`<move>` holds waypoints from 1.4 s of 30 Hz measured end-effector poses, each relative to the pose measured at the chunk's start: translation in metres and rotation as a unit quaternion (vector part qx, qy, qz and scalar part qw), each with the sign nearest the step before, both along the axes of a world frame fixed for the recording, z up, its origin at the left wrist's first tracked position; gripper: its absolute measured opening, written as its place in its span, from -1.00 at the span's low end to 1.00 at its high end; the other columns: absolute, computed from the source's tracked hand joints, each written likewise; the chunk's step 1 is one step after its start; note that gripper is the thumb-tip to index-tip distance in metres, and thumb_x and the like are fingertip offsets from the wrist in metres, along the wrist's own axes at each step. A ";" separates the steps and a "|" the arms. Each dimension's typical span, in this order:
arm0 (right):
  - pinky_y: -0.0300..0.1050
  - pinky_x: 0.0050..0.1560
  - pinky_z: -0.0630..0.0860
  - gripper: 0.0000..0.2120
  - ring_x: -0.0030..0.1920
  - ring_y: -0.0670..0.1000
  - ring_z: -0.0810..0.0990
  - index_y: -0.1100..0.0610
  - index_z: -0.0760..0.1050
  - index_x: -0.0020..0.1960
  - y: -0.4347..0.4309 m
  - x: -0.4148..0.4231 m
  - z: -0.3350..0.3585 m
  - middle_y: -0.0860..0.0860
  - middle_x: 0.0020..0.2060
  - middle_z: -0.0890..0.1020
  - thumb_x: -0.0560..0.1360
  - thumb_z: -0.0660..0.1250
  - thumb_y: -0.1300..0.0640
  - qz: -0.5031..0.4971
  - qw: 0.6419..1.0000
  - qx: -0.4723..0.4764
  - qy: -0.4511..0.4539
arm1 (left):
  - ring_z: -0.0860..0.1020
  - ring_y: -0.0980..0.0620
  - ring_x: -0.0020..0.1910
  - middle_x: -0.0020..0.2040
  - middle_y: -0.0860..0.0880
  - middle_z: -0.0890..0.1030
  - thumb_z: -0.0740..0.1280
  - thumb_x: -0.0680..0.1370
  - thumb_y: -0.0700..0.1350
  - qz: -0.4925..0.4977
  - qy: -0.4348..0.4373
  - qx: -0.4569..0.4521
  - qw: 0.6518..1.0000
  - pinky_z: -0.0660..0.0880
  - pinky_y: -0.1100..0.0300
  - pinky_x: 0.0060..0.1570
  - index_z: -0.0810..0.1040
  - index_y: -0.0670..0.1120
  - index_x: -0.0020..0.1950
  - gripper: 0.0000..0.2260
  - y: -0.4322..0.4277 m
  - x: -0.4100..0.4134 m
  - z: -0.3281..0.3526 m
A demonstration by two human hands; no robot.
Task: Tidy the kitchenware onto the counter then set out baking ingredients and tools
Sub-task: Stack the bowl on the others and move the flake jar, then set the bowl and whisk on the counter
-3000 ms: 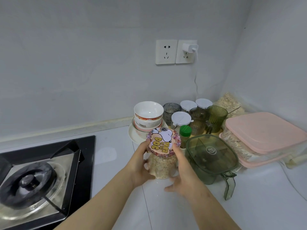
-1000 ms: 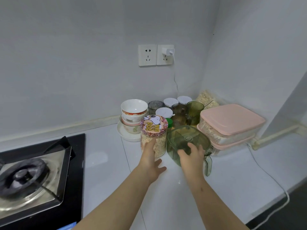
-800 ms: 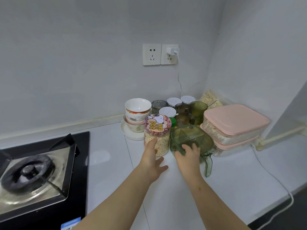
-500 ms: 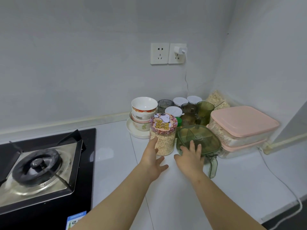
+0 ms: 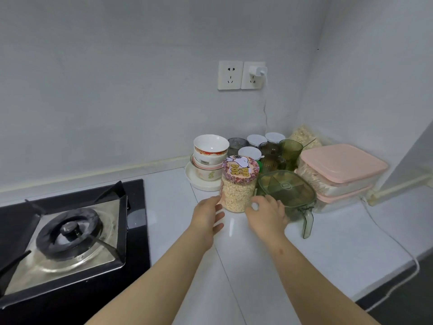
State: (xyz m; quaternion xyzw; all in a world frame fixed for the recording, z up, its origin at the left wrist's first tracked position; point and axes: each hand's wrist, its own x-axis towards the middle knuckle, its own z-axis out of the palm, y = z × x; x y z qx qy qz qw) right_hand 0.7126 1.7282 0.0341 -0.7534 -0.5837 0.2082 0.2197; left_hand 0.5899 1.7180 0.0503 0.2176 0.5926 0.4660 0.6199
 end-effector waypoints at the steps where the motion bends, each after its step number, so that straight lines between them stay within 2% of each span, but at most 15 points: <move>1: 0.08 0.42 0.16 -0.69 0.44 0.17 0.17 0.04 0.47 0.24 -0.006 -0.007 0.001 0.05 0.36 0.37 0.53 0.18 0.05 0.000 1.000 0.006 0.013 | 0.52 -0.01 0.02 -0.06 0.00 0.53 0.22 0.59 -0.05 -0.003 0.013 0.008 1.000 0.46 0.14 -0.10 0.42 -0.06 0.11 -0.86 -0.004 -0.006 0.000; 4: -0.03 0.36 0.20 -0.67 0.40 0.10 0.24 0.02 0.45 0.29 -0.030 -0.033 0.007 0.01 0.36 0.38 0.53 0.20 0.07 -0.006 0.998 0.006 0.061 | 0.53 0.03 -0.08 -0.13 0.01 0.55 0.21 0.58 -0.09 -0.020 0.042 0.027 0.999 0.44 0.19 -0.15 0.45 -0.06 0.03 -0.92 -0.025 -0.032 0.003; 7: -0.04 0.33 0.20 -0.68 0.38 0.08 0.27 0.03 0.45 0.27 -0.055 -0.066 0.009 0.00 0.34 0.40 0.53 0.20 0.07 -0.020 0.995 0.005 0.096 | 0.53 0.07 -0.13 -0.14 0.00 0.56 0.22 0.58 -0.11 -0.036 0.065 0.046 0.996 0.45 0.14 0.00 0.46 -0.02 -0.10 -0.93 -0.051 -0.061 0.005; 12: -0.03 0.31 0.32 -0.72 0.32 0.06 0.36 0.03 0.47 0.22 -0.107 -0.123 -0.001 -0.01 0.28 0.46 0.52 0.21 0.07 -0.012 0.989 -0.015 0.147 | 0.55 0.08 -0.10 -0.08 -0.01 0.58 0.23 0.58 -0.11 -0.061 0.099 0.067 0.991 0.44 0.19 -0.06 0.49 -0.03 -0.01 -0.93 -0.102 -0.112 -0.001; 14: -0.02 0.31 0.34 -0.73 0.30 0.05 0.39 0.04 0.48 0.20 -0.126 -0.136 -0.006 -0.01 0.25 0.49 0.52 0.21 0.08 -0.003 0.985 -0.019 0.171 | 0.54 0.10 -0.12 -0.08 -0.01 0.58 0.22 0.58 -0.12 -0.062 0.110 0.078 0.989 0.43 0.22 -0.09 0.49 -0.02 -0.04 -0.93 -0.120 -0.124 -0.002; 17: -0.09 0.20 0.39 -0.76 0.24 0.05 0.43 0.04 0.49 0.18 -0.160 -0.160 -0.013 -0.01 0.17 0.54 0.54 0.20 0.07 0.009 0.985 -0.040 0.168 | 0.53 0.12 -0.16 -0.09 -0.02 0.57 0.21 0.58 -0.14 -0.069 0.124 0.090 0.986 0.43 0.24 -0.11 0.50 -0.04 -0.05 -0.91 -0.153 -0.145 -0.005; 19: -0.10 0.12 0.42 -0.77 0.20 0.07 0.46 0.04 0.50 0.15 -0.183 -0.175 -0.017 0.02 0.14 0.57 0.54 0.17 0.08 0.025 0.986 -0.050 0.156 | 0.52 0.11 -0.16 -0.12 -0.02 0.57 0.21 0.58 -0.17 -0.063 0.138 0.098 0.983 0.44 0.26 -0.11 0.52 -0.06 -0.04 -0.90 -0.178 -0.158 -0.009; 23: 0.01 0.18 0.44 -0.83 0.12 0.09 0.49 0.02 0.49 0.04 -0.230 -0.204 -0.029 0.03 0.07 0.58 0.53 0.15 0.08 0.077 0.977 -0.072 0.183 | 0.54 0.06 -0.10 -0.09 -0.02 0.60 0.22 0.55 -0.18 -0.034 0.182 0.097 0.978 0.44 0.23 -0.11 0.53 0.01 -0.13 -0.85 -0.236 -0.184 -0.023; 27: -0.10 0.15 0.46 -0.77 0.09 0.01 0.50 0.06 0.52 0.12 -0.284 -0.219 -0.038 -0.05 0.03 0.56 0.53 0.16 0.12 0.099 0.967 -0.084 0.220 | 0.56 0.02 -0.09 -0.13 -0.03 0.60 0.24 0.55 -0.20 0.017 0.207 0.096 0.973 0.46 0.19 -0.09 0.53 0.01 -0.15 -0.85 -0.299 -0.205 -0.038; 31: -0.19 0.04 0.40 -0.82 0.08 0.02 0.54 0.11 0.56 0.03 -0.340 -0.233 -0.055 -0.01 0.03 0.61 0.52 0.21 0.17 0.108 0.962 -0.100 0.232 | 0.57 -0.02 -0.12 -0.20 -0.02 0.61 0.26 0.54 -0.20 0.036 0.218 0.064 0.973 0.49 0.09 0.01 0.53 0.00 -0.17 -0.85 -0.363 -0.225 -0.054; 34: -0.26 -0.06 0.33 -0.81 0.00 -0.01 0.52 0.13 0.57 0.05 -0.379 -0.254 -0.068 -0.01 -0.04 0.59 0.52 0.21 0.18 0.122 0.952 -0.133 0.247 | 0.56 0.04 -0.16 -0.20 -0.01 0.59 0.25 0.56 -0.18 0.016 0.233 0.043 0.971 0.43 0.21 -0.14 0.51 0.00 -0.16 -0.87 -0.407 -0.248 -0.066; 37: -0.29 -0.09 0.31 -0.83 -0.06 -0.06 0.48 0.12 0.56 0.01 -0.407 -0.273 -0.080 -0.05 -0.10 0.55 0.52 0.21 0.20 0.153 0.942 -0.159 0.253 | 0.55 0.10 -0.24 -0.16 -0.04 0.58 0.24 0.57 -0.17 0.021 0.236 0.005 0.972 0.42 0.22 -0.18 0.50 -0.02 -0.17 -0.87 -0.439 -0.272 -0.082; 42: -0.29 -0.20 0.36 -0.84 -0.09 -0.07 0.49 0.12 0.55 -0.02 -0.427 -0.314 -0.103 -0.07 -0.13 0.55 0.52 0.19 0.23 0.163 0.930 -0.201 0.262 | 0.53 0.02 -0.19 -0.18 -0.04 0.58 0.20 0.57 -0.16 0.022 0.254 -0.069 0.964 0.39 0.22 -0.23 0.49 -0.02 -0.17 -0.85 -0.466 -0.325 -0.119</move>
